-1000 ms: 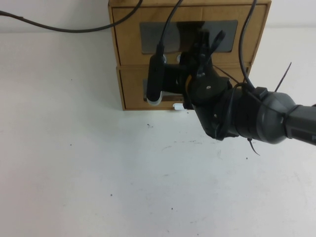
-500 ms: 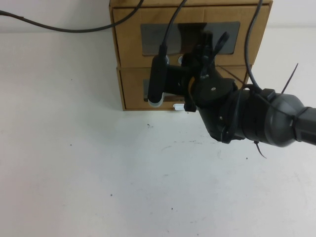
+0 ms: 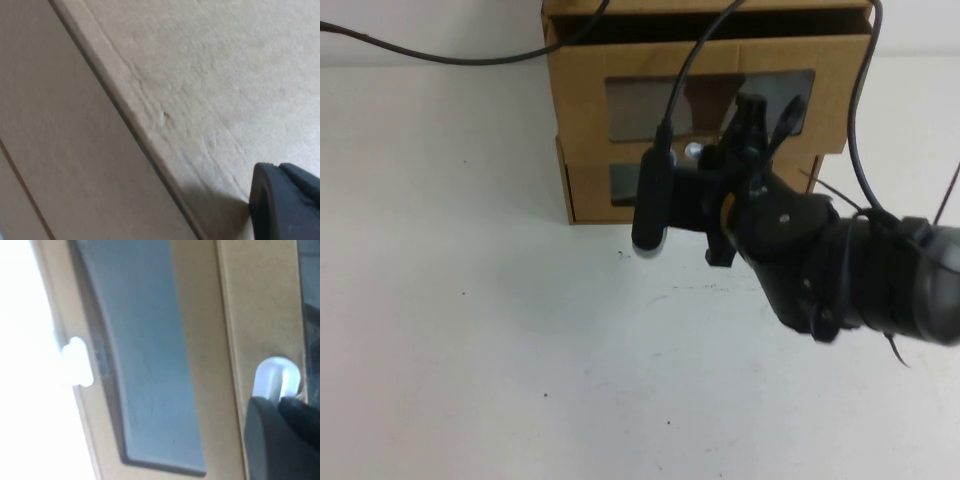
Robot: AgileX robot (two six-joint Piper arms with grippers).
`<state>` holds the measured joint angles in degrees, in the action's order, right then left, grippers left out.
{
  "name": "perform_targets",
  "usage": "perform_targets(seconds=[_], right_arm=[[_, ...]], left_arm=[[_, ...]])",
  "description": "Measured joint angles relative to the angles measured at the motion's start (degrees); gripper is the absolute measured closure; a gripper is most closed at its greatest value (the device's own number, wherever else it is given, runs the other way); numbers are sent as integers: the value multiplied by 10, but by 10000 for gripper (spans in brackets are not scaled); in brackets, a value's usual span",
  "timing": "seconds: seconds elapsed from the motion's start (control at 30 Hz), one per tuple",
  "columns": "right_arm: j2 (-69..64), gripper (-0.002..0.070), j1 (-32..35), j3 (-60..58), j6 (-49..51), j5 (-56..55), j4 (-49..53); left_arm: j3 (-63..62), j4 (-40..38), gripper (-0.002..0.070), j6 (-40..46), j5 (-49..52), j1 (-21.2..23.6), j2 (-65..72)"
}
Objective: Open the shoe box
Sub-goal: 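Pull the top drawer of the cardboard box fully open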
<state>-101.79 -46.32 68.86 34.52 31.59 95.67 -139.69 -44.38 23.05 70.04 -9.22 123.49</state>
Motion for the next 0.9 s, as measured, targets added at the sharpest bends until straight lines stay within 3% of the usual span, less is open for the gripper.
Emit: perform_targets(seconds=[0.4, 0.67, 0.9], right_arm=[[120, 689, -88, -120, 22, 38, -13], [191, 692, -205, -175, 32, 97, -58], [176, 692, -210, -172, 36, 138, -32]], left_arm=[[0, 1, 680, -26, 0, 0, 0], [-1, 1, 680, -30, 0, 0, 0], [-1, 1, 680, -30, 0, 0, 0]])
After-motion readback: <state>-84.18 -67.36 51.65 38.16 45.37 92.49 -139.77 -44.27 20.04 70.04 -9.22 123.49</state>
